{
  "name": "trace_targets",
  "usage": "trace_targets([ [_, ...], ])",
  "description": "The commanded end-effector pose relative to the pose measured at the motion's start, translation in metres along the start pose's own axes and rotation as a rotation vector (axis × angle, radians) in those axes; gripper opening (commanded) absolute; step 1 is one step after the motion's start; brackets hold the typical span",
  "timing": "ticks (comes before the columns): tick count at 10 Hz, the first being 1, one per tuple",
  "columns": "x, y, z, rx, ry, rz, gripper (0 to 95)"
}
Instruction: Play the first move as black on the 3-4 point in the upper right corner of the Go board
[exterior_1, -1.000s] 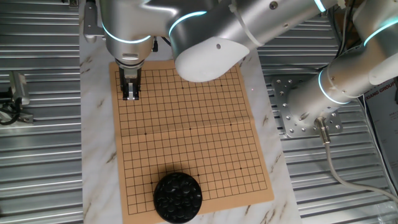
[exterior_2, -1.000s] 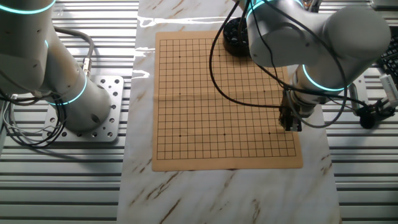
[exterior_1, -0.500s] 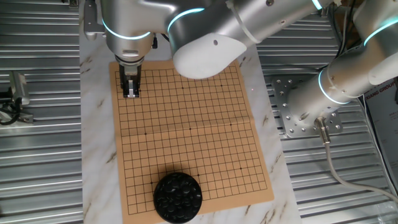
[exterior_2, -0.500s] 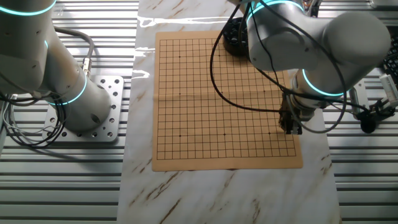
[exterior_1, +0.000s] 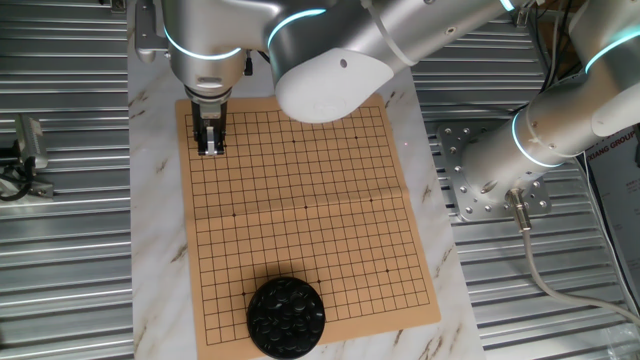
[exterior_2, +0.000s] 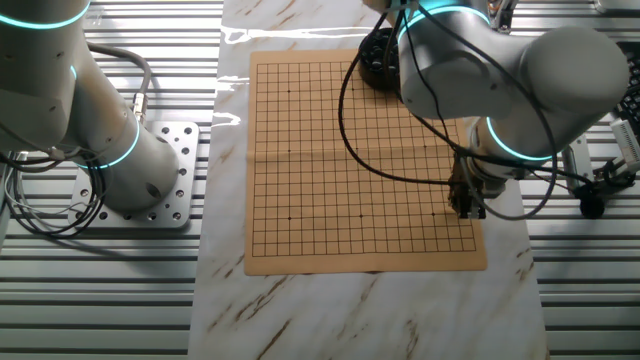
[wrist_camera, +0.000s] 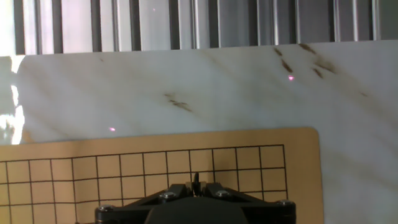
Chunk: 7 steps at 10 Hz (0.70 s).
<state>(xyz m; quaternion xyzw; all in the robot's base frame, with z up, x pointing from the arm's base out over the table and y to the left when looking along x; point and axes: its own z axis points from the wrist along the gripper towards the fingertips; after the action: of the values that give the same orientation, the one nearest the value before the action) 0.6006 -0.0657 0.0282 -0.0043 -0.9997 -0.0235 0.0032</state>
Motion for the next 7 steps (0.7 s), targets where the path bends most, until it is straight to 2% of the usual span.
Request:
trace_targets([
  [1,0.0015,-0.0006,0.0002,0.0,-0.002,-0.003,0.0],
  [7,0.0067,-0.0054,0.0042,-0.005,-0.015,-0.005,0.0],
])
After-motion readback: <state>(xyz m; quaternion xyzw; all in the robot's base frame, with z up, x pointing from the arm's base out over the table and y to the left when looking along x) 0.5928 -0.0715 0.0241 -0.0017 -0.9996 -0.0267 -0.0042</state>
